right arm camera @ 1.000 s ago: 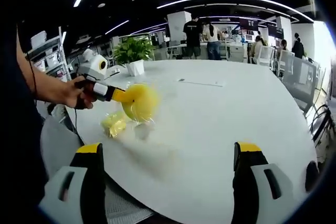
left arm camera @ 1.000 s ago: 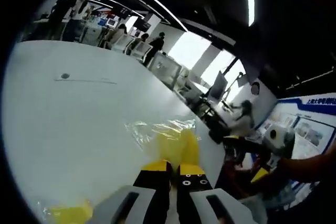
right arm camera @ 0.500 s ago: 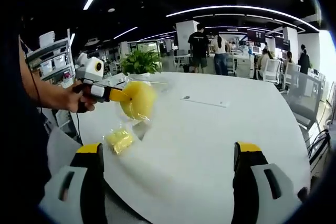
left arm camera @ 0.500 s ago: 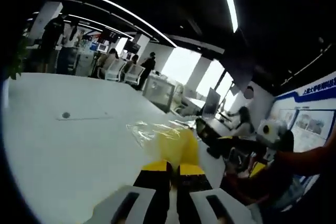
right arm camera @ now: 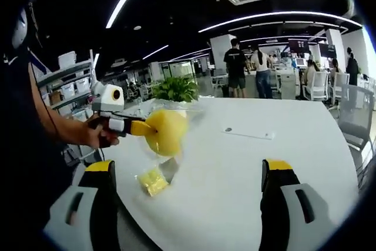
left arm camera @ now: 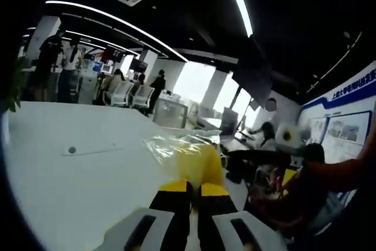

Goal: Compare the silicone blocks by pressing each to a similar depth, holding the contact briefly, and releasing to observe deformation and rebound differences across the visible hardness samples.

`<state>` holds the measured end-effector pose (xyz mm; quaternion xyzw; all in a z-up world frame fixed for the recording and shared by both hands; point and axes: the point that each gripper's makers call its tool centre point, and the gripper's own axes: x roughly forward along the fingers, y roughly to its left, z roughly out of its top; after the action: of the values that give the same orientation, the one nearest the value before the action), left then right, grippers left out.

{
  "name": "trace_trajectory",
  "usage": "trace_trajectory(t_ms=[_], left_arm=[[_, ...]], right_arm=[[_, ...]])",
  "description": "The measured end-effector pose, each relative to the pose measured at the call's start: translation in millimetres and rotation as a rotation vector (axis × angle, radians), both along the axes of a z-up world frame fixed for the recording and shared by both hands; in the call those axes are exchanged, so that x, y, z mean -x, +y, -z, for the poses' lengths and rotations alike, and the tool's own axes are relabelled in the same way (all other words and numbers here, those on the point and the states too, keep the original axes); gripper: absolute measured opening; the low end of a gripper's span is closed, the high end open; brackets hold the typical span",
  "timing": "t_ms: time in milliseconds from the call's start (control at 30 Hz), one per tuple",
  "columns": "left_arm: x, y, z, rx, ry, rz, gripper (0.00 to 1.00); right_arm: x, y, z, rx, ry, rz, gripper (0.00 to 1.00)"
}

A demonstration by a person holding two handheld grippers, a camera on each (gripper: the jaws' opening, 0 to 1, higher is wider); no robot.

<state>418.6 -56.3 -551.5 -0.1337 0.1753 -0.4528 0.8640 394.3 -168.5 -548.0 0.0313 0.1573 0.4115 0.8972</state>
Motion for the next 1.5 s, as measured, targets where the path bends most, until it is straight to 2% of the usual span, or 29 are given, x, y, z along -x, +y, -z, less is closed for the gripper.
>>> trace_trajectory(t_ms=[233, 400, 567, 867, 1067, 1500], left_arm=[[16.1, -2.8, -9.5, -0.003, -0.038, 0.016, 0.00], [23.6, -4.8, -12.1, -0.005, -0.049, 0.030, 0.00], [29.9, -5.4, -17.9, 0.011, -0.052, 0.031, 0.00], [40.2, -8.7, -29.4, 0.034, -0.074, 0.053, 0.00], [46.2, -7.2, -36.0, 0.037, -0.101, 0.053, 0.00], [55.3, -1.5, -43.3, 0.047, -0.117, 0.061, 0.00]], right_arm=[[-0.1, 6.1, -25.4, -0.036, -0.029, -0.028, 0.97], [0.1, 14.9, -36.3, -0.052, -0.051, -0.052, 0.97], [3.8, 27.8, -50.2, -0.118, -0.063, -0.078, 0.96], [5.9, 48.4, -55.8, -0.143, -0.056, -0.132, 0.82], [7.8, 61.4, -52.3, -0.130, -0.044, -0.172, 0.75], [12.5, 78.2, -42.5, -0.115, -0.012, -0.221, 0.61]])
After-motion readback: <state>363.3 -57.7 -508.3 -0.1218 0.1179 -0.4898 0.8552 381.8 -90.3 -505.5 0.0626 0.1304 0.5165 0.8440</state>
